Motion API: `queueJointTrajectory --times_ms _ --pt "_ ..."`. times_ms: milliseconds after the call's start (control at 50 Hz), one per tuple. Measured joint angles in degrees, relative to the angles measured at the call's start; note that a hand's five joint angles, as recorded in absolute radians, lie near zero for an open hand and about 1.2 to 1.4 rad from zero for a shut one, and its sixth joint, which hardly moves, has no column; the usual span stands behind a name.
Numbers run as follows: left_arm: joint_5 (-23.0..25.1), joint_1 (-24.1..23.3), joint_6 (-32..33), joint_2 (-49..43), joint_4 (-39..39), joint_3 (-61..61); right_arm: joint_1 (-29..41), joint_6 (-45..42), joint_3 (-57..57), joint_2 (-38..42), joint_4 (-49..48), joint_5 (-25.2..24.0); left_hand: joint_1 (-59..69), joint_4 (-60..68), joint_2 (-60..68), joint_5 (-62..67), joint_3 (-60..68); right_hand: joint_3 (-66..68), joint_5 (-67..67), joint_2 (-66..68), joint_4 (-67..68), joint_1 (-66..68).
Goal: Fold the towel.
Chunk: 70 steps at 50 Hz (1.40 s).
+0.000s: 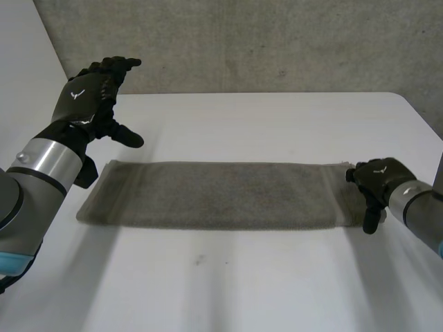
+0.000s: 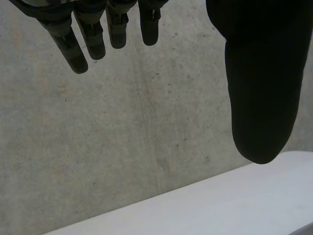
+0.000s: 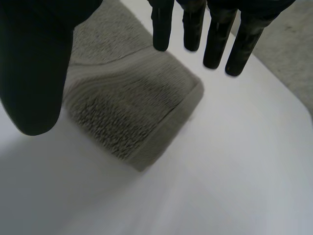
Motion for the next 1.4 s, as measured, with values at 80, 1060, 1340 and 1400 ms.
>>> queueJointTrajectory --times_ms 80,1060,1340,1400 --pt "0.0 0.2 -1.1 0.5 -0.2 -1.4 -1.0 -0.2 2.8 1.6 -4.4 -2.2 0.0 0.0 0.0 0.0 0.0 6.6 5.5 6.3 6.7 5.4" --pt "-0.1 0.7 -0.3 1.0 -0.4 -3.0 26.4 -18.3 -5.4 5.6 -34.0 0.8 0.0 0.0 0.0 0.0 0.0 52.9 50.0 52.6 53.2 41.5" --pt "-0.2 0.8 -0.3 1.8 -0.4 -3.0 40.3 -15.7 -13.1 19.8 -29.1 -4.6 0.0 0.0 0.0 0.0 0.0 24.9 24.7 23.9 24.7 19.3" --pt "-0.1 0.8 -0.3 1.5 -0.5 -3.0 40.1 -12.8 -14.1 19.7 -26.4 -3.9 0.0 0.0 0.0 0.0 0.0 2.8 2.8 3.1 2.7 1.9"
